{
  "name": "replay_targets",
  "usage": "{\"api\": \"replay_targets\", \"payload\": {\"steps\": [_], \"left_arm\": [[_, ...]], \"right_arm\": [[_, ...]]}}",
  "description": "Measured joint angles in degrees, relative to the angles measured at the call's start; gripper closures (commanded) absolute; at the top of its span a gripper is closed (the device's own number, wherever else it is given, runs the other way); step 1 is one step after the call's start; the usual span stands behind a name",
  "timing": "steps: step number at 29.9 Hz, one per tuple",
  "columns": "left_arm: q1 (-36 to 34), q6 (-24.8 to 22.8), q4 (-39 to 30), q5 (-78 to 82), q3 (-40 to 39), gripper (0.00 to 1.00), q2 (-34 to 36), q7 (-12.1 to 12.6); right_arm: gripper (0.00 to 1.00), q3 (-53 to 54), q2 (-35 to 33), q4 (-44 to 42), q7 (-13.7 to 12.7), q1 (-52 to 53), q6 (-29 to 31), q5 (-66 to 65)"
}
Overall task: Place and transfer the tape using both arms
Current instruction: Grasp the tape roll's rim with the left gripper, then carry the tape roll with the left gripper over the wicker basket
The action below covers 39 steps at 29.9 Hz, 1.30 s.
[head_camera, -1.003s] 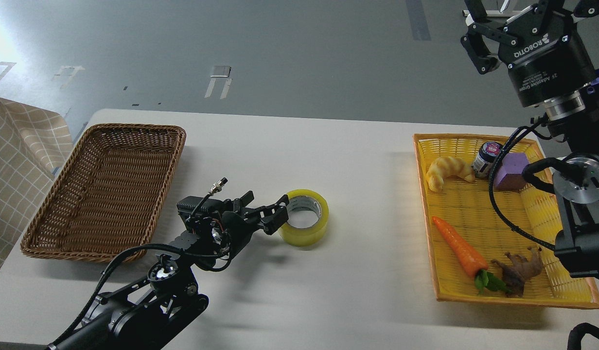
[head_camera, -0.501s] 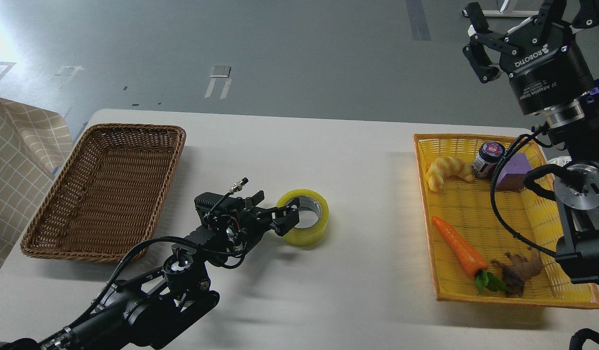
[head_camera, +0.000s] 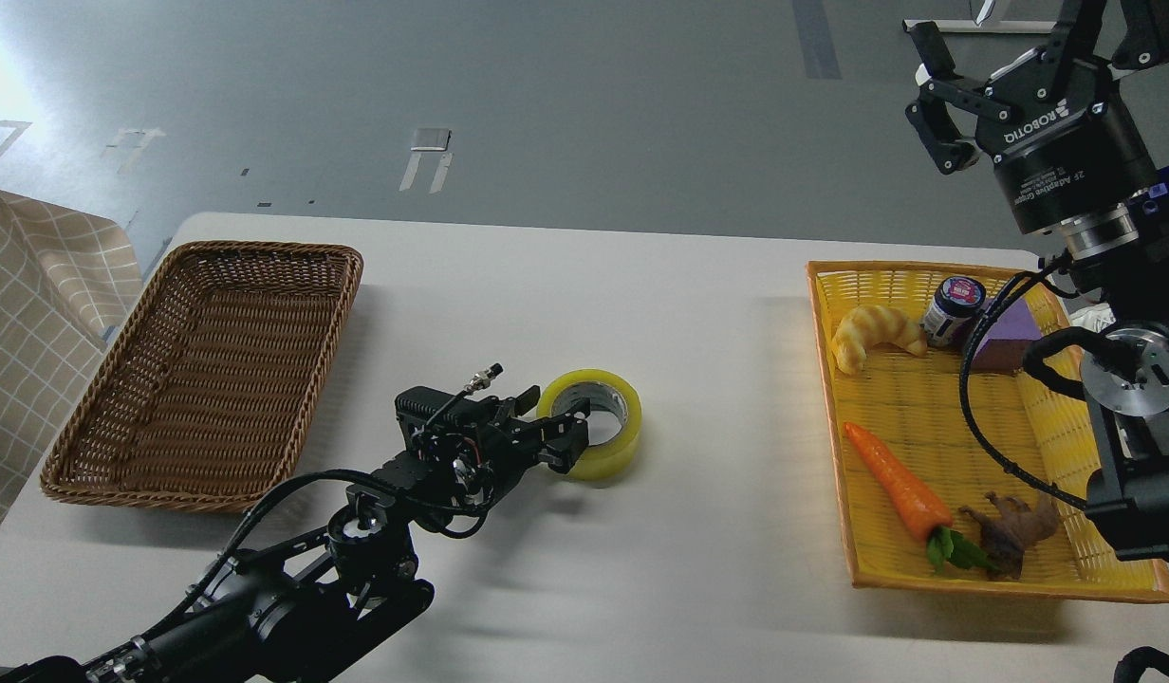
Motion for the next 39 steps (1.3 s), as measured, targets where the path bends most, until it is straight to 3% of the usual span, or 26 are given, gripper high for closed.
{"api": "replay_targets", "payload": {"steps": [6,15,30,39], "left_arm": [[0.0,0.1,0.2,0.0,0.0,0.82,0.0,0.7],[0.0,0.1,0.4,0.0,0.0,0.83,0.4,2.6],[-2.1,-0.1,-3.2,0.0,-0.2,0.83,1.7,2.6],[-5.2,-0.3,-7.9,0.0,-0.2,0.82,8.3,2.1]], "right_arm": [[0.0,0.4,0.0,0.0,0.0,-0.3,0.0,0.0],[0.0,0.5,0.0,0.0,0.0,-0.9,-0.1,0.0],[0.0,0.5,0.0,0.0,0.1,-2.0,-0.2,-0.1],[0.0,0.5,0.3,-0.3,0.0,-2.6,-0.2,-0.1]]}}
